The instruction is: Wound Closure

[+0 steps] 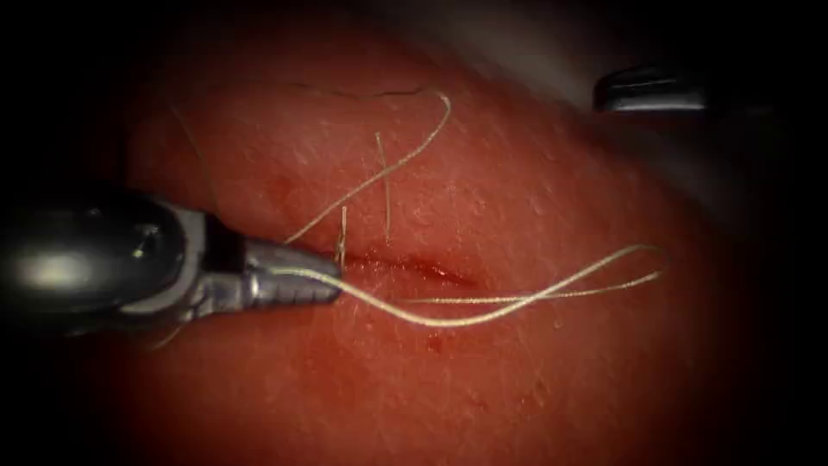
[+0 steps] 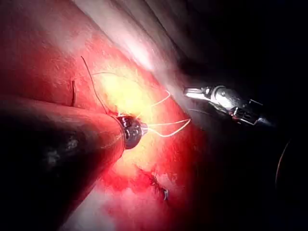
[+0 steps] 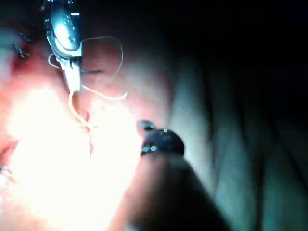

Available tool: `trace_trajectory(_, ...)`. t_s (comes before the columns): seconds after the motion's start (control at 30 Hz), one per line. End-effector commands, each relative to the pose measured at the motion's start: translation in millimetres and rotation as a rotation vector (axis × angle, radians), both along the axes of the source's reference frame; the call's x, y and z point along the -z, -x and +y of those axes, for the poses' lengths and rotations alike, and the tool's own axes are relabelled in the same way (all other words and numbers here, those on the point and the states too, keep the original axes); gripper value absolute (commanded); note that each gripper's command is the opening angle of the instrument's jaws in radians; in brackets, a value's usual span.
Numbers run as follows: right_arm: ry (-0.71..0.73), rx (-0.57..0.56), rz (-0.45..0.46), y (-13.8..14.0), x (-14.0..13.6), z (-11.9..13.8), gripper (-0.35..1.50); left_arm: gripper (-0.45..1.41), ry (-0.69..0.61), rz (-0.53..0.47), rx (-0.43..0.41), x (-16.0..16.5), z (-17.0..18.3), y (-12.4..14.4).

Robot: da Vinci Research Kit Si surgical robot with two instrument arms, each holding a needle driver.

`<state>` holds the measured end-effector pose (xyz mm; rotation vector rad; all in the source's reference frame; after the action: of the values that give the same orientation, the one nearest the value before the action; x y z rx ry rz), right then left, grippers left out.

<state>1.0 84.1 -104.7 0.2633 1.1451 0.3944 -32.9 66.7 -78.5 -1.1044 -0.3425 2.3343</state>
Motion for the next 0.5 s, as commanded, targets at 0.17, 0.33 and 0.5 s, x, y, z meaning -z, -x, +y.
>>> trace_trajectory(0.17,-0.031,0.112,0.02,-4.3,-4.4,-4.5,-0.35,-0.35,-0.014,-0.049,0.052,-0.7,0.1,0.9)
trace_trajectory(0.33,-0.053,0.156,0.05,-5.0,-3.1,-8.3,-0.35,-0.35,0.0,-0.072,0.136,-1.5,1.2,1.4)
trace_trajectory(0.5,-0.076,0.182,0.081,-6.1,-1.9,-10.2,-0.35,-0.35,0.026,-0.047,0.187,-2.5,1.7,1.8)
